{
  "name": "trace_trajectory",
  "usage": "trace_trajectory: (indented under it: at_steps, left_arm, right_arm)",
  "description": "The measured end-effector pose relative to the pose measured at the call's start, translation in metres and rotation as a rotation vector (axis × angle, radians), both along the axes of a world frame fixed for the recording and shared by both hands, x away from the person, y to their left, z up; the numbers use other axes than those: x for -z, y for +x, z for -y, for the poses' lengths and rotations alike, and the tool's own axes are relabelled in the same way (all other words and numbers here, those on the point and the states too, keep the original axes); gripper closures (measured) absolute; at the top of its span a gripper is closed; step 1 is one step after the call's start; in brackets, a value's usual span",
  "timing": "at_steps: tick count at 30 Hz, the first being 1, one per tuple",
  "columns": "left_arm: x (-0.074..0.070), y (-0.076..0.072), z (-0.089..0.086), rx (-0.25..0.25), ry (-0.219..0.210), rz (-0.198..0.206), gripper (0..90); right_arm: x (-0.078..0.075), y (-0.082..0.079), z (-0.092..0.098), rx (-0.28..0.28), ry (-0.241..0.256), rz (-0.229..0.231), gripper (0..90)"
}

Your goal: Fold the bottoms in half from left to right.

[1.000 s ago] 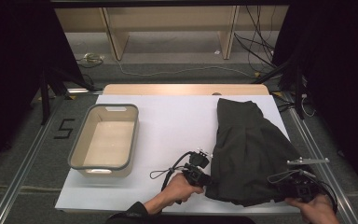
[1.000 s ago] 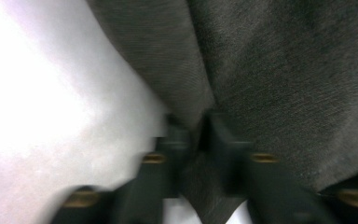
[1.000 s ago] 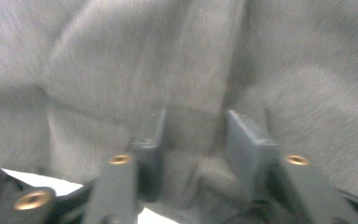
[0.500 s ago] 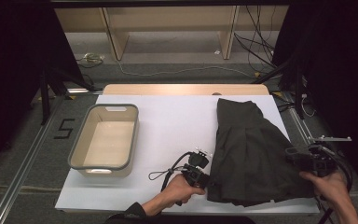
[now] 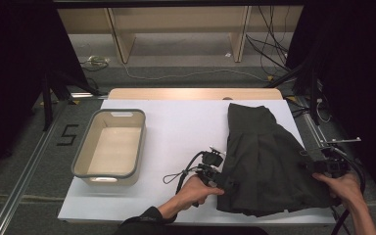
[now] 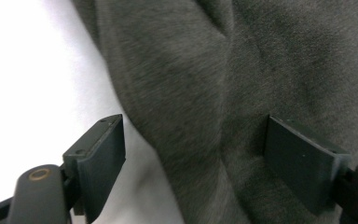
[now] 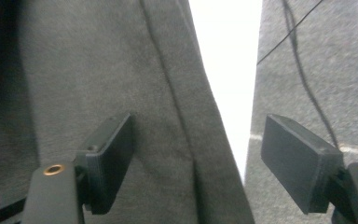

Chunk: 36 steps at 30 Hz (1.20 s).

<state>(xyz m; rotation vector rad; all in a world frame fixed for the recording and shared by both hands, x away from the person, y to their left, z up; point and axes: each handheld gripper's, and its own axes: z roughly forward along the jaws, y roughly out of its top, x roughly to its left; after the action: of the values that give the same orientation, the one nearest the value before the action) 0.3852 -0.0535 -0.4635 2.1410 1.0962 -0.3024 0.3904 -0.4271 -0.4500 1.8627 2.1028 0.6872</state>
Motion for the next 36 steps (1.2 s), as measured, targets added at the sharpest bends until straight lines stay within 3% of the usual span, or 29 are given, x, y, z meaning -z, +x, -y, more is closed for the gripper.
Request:
trace_trajectory:
  at_steps: [5,13,18,22,28,32,36]
  left_arm:
    - [0.004,0.002,0.007,-0.019,0.003,-0.007,15.6]
    - [0.006,0.003,0.010,-0.043,0.031,-0.017,11.7]
    - [0.011,0.006,0.010,-0.057,0.029,-0.052,4.5]
    - [0.010,0.005,0.012,-0.052,0.043,-0.053,6.9]
    - [0.012,0.003,0.015,-0.024,0.003,-0.065,22.6]
    - [0.011,0.000,0.016,-0.007,0.000,-0.047,51.5]
    - [0.006,0.002,0.012,-0.017,-0.019,-0.055,81.1]
  right_arm:
    - [0.009,0.004,0.002,-0.013,0.040,-0.029,25.6]
    - [0.013,0.002,0.000,-0.023,0.030,-0.048,26.0]
    - [0.011,-0.003,-0.005,-0.030,0.026,-0.069,37.5]
    - [0.009,-0.006,-0.008,-0.021,0.024,-0.089,46.8]
    - [0.007,-0.013,-0.016,-0.025,0.022,-0.112,64.7]
    - [0.006,-0.016,-0.017,-0.022,0.028,-0.110,67.6]
    - [0.007,-0.015,-0.016,-0.020,0.031,-0.106,56.7]
